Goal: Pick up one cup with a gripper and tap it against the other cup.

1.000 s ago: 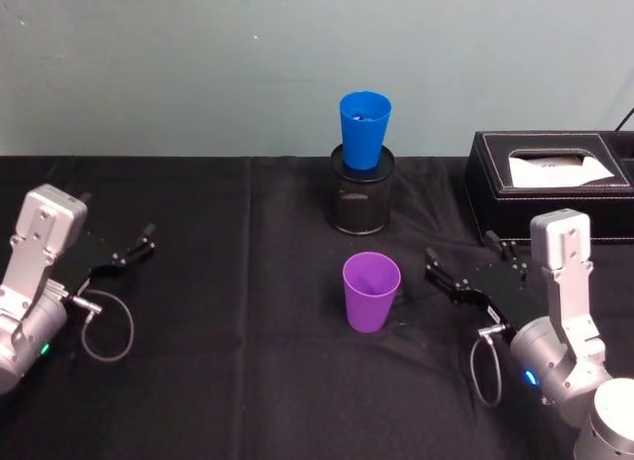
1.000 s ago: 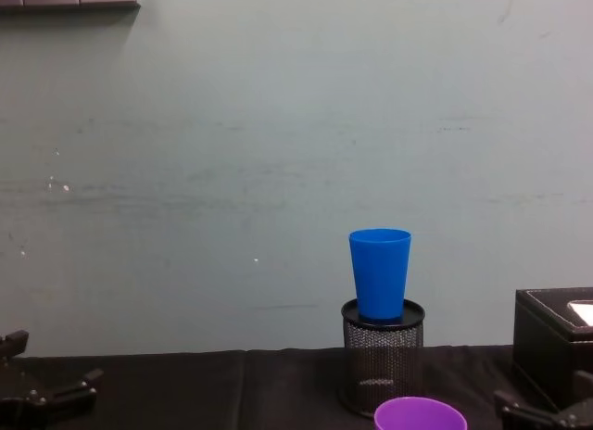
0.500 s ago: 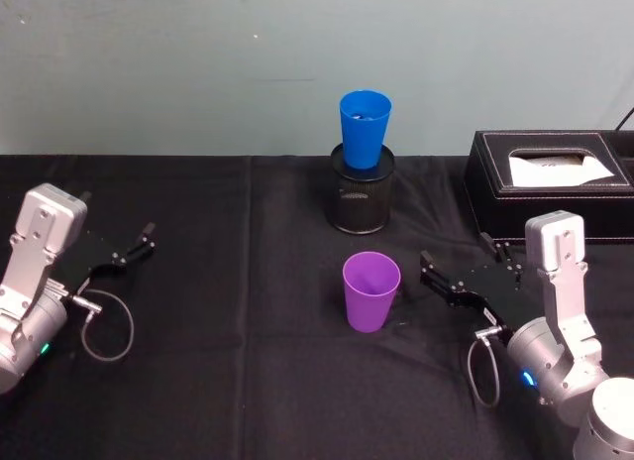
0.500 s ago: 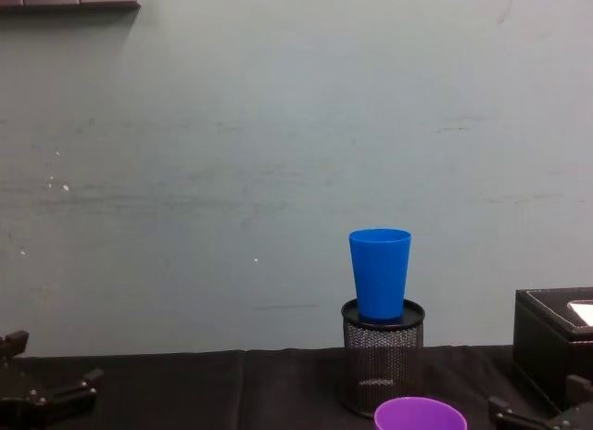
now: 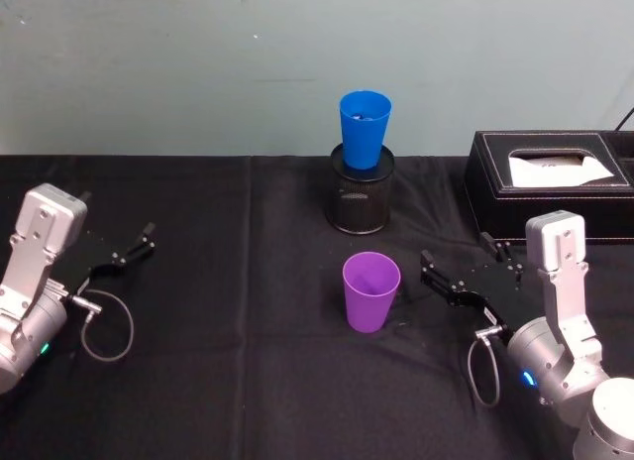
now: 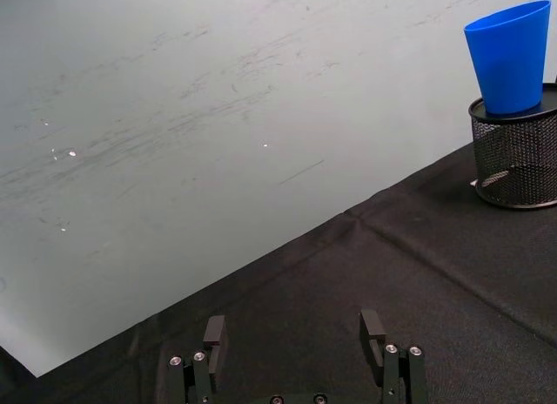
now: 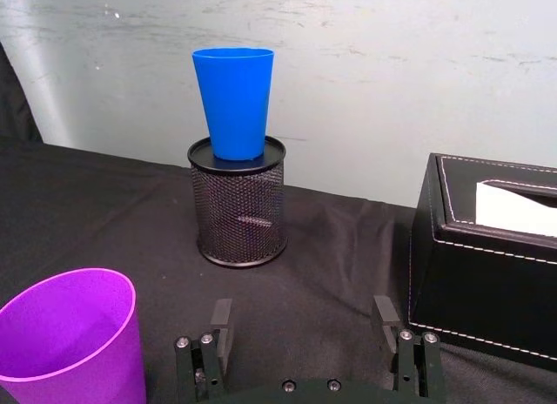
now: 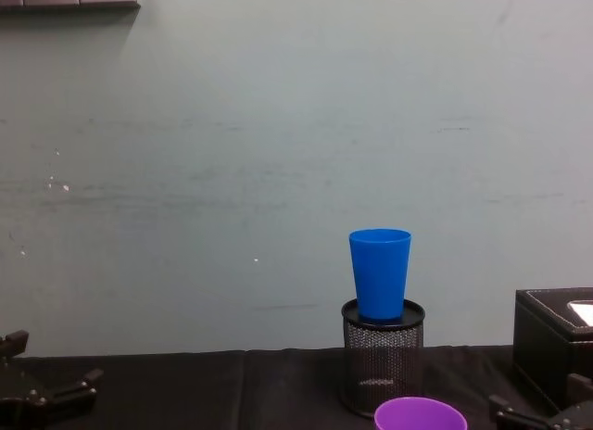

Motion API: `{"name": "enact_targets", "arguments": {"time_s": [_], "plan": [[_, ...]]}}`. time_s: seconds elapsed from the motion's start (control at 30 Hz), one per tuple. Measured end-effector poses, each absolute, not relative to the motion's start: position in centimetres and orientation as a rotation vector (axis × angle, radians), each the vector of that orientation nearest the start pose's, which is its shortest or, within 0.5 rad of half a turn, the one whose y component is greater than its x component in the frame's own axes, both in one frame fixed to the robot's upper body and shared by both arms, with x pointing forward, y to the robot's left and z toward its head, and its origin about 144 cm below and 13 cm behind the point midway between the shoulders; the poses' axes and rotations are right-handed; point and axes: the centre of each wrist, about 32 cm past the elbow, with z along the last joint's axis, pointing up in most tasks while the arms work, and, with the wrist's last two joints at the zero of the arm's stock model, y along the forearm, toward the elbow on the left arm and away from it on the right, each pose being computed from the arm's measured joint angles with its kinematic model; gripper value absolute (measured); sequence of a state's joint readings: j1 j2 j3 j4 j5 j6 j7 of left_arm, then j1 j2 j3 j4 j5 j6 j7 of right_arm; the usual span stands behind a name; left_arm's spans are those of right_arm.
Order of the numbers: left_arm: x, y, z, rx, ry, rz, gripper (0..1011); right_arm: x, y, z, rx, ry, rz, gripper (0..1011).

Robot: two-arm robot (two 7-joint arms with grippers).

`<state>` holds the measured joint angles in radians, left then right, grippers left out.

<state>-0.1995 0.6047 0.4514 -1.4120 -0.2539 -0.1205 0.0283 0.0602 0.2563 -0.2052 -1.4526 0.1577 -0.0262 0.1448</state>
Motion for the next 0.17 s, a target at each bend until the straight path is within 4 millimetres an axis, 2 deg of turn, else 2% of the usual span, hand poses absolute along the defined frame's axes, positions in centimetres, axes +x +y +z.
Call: {"name": "enact_targets", "arguments": {"time_s": [0.17], "plan": [[48.86,30.97,113.98,0.304,-0.285,1.248,1000,46.92,-24.84,111.89,-0.14,-0.021,-1.25,1003]]}}
